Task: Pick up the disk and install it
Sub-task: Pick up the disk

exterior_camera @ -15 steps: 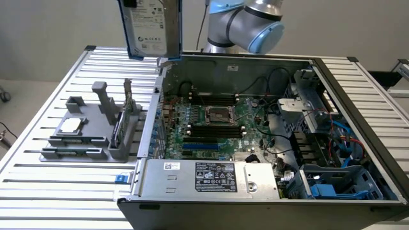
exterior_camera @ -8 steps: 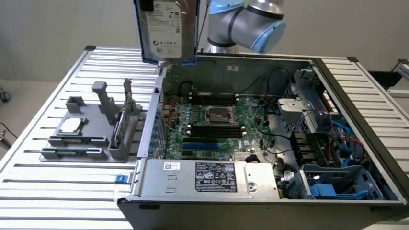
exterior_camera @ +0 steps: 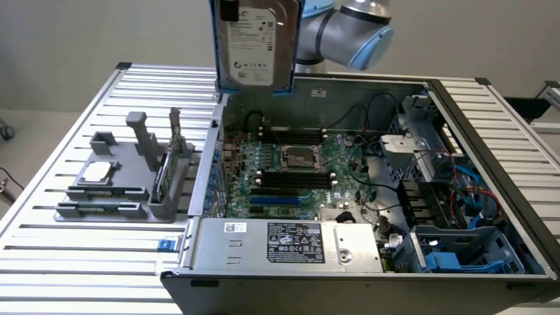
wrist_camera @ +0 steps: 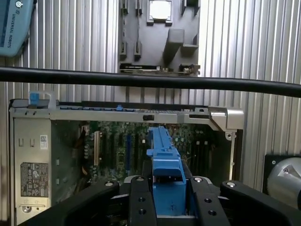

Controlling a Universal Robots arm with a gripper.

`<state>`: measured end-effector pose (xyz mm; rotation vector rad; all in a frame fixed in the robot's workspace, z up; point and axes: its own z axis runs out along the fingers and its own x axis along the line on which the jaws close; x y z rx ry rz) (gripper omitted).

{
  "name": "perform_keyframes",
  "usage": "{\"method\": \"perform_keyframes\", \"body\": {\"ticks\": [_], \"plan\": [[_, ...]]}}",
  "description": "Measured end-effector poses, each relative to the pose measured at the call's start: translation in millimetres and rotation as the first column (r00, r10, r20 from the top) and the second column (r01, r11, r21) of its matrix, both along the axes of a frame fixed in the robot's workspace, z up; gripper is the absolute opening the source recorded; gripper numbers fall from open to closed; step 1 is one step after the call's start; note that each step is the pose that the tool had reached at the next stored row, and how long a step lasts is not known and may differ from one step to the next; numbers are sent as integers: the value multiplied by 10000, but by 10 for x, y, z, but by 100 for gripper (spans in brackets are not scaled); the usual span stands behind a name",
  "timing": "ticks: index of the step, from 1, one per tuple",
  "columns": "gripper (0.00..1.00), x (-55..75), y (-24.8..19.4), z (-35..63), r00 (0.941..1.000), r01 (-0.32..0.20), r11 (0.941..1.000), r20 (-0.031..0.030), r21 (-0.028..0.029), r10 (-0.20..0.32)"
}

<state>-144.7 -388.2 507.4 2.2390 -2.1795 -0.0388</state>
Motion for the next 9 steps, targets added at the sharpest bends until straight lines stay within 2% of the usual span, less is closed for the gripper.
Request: {"method": "perform_keyframes", "body": {"ticks": [9], "plan": [[33,408,-159,0,10000,0,10000,-16,0,0]]}}
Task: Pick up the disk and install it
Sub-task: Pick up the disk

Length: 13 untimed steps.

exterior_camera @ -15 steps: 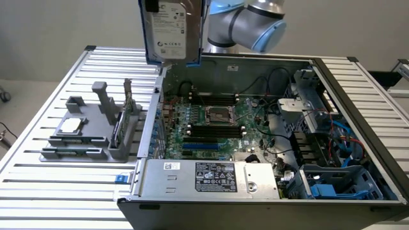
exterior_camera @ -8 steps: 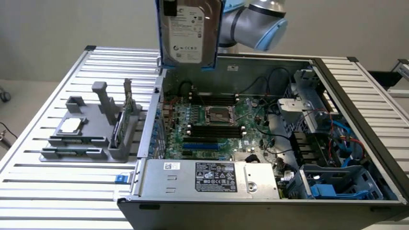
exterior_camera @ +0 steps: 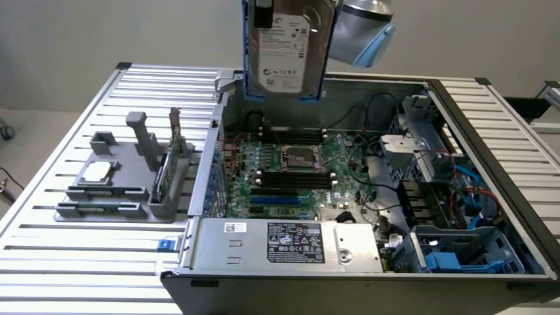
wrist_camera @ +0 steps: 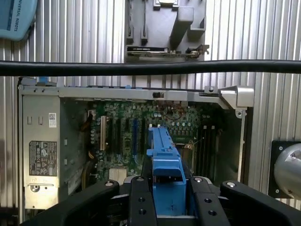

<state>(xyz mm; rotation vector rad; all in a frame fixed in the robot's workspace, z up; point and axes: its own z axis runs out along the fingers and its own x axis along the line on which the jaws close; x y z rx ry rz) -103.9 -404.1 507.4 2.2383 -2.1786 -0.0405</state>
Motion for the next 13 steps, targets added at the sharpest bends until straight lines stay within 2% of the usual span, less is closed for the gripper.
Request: {"method": "perform_keyframes", "body": {"ticks": [13], "plan": [[33,567,-228,0,10000,0,10000,-6,-1,0]]}}
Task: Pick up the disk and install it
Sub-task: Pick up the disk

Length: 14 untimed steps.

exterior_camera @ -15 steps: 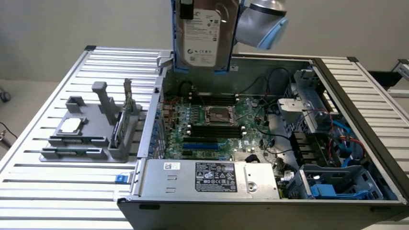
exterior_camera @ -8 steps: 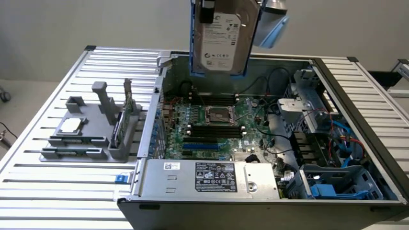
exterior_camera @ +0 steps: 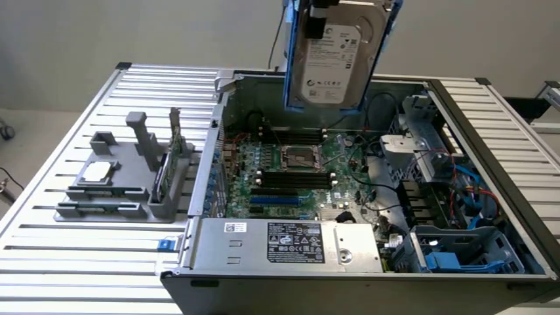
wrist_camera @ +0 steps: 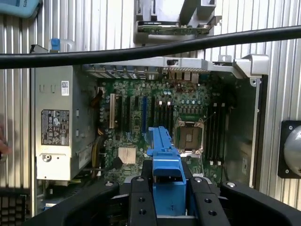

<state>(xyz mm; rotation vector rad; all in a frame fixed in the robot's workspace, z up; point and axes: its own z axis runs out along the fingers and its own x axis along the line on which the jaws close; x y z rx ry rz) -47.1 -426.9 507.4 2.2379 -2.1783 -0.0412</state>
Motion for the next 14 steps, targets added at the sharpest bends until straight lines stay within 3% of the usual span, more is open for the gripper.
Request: {"method": "perform_keyframes", "body": {"ticks": [5,14], "plan": [[33,203,-96,0,10000,0,10000,0,1,0],[33,494,-311,0,10000,0,10000,0,1,0]]}}
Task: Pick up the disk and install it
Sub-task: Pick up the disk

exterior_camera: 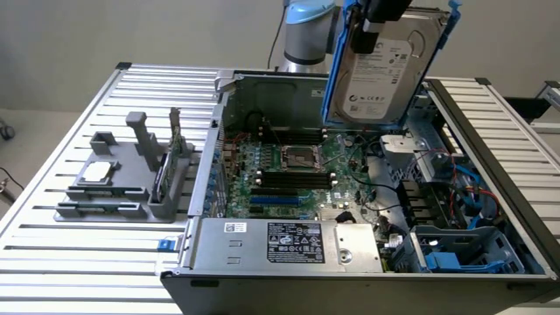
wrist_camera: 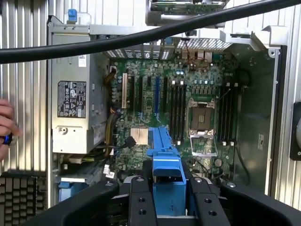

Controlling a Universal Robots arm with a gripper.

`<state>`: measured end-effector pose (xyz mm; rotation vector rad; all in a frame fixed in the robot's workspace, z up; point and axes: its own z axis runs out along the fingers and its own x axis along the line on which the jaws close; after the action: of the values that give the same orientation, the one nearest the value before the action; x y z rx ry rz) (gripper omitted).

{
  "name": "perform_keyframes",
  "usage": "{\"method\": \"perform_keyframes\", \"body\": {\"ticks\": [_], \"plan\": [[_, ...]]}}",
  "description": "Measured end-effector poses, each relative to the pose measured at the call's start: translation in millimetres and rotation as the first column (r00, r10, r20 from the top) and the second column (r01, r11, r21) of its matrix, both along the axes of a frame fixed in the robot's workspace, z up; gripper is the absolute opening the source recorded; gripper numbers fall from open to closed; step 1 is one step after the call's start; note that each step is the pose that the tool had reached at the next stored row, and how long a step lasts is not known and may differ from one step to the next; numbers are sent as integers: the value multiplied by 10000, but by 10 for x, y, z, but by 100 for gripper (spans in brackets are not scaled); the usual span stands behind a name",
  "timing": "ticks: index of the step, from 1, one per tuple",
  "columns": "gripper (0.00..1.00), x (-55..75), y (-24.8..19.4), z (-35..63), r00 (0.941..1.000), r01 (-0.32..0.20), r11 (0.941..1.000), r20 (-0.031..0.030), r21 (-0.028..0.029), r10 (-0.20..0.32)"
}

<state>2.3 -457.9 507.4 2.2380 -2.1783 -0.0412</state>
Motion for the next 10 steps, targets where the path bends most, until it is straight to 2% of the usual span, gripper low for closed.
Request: {"method": "perform_keyframes", "body": {"ticks": [10], "plan": [[33,316,-256,0,10000,0,10000,0,0,0]]}}
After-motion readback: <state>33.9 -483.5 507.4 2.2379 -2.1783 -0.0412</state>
